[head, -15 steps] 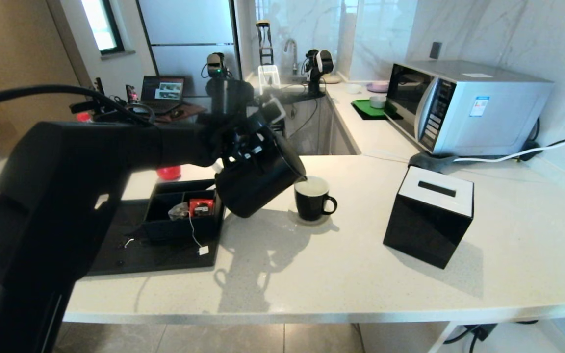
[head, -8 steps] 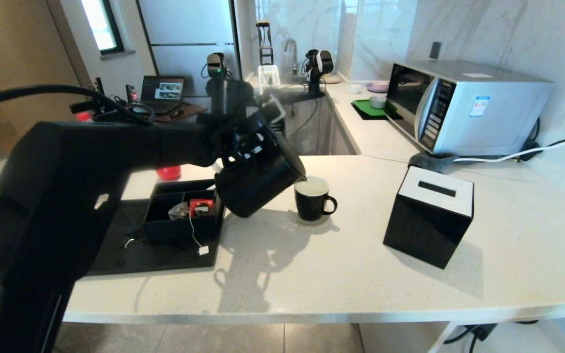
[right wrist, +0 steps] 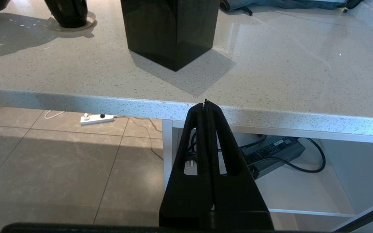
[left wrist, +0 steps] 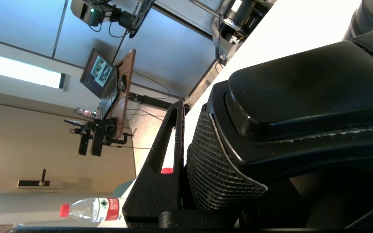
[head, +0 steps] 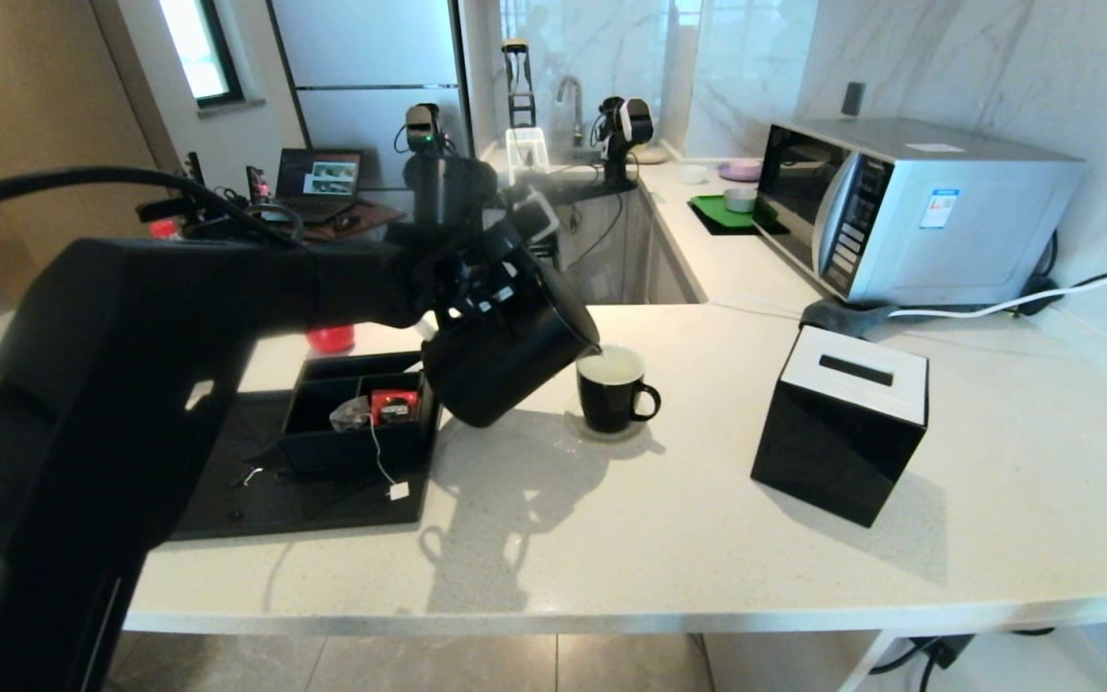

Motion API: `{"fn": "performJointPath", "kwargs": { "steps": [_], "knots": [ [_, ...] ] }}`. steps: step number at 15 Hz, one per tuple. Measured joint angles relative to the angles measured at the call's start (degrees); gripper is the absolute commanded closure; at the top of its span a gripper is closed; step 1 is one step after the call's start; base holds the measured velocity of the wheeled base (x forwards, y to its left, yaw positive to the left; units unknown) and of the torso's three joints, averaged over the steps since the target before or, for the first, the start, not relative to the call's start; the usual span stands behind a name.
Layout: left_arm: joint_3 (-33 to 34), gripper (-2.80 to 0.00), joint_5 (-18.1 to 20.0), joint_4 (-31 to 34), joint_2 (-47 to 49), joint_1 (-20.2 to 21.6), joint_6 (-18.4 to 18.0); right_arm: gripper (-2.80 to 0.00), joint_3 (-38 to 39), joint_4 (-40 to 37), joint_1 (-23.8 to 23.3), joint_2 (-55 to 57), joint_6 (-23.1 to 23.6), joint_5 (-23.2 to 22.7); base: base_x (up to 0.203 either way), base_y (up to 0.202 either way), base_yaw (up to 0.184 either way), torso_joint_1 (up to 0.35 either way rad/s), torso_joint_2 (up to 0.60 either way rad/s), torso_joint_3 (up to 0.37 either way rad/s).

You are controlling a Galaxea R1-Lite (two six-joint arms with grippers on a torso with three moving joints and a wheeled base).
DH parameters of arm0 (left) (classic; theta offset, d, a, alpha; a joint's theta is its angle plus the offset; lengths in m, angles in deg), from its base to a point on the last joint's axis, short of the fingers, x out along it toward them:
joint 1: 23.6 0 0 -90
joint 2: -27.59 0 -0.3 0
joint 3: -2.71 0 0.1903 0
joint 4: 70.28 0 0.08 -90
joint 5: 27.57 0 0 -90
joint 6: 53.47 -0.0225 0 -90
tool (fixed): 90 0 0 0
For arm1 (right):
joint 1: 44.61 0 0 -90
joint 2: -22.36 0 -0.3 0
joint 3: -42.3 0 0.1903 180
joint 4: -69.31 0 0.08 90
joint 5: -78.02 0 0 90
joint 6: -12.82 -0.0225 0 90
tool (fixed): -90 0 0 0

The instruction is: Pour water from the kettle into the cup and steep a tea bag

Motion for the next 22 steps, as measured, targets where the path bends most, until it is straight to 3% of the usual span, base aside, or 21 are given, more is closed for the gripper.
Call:
{"fn": "performJointPath", "kwargs": {
  "steps": [6,12,22],
  "knots": [
    [0.0,0.0,0.0,-0.1,0.0,0.0,0.4,0.0,0.0,0.0,0.0,0.0,0.0,0.0,0.0,0.0,0.0,0.0,0.0,0.0],
    [0.3,0.0,0.0,-0.5,0.0,0.2,6.4,0.0,0.0,0.0,0.0,0.0,0.0,0.0,0.0,0.0,0.0,0.0,0.0,0.0],
    [5.5,0.0,0.1,-0.7,-4.4,1.2,12.4,0.0,0.0,0.0,0.0,0.0,0.0,0.0,0.0,0.0,0.0,0.0,0.0,0.0]
  ]
}}
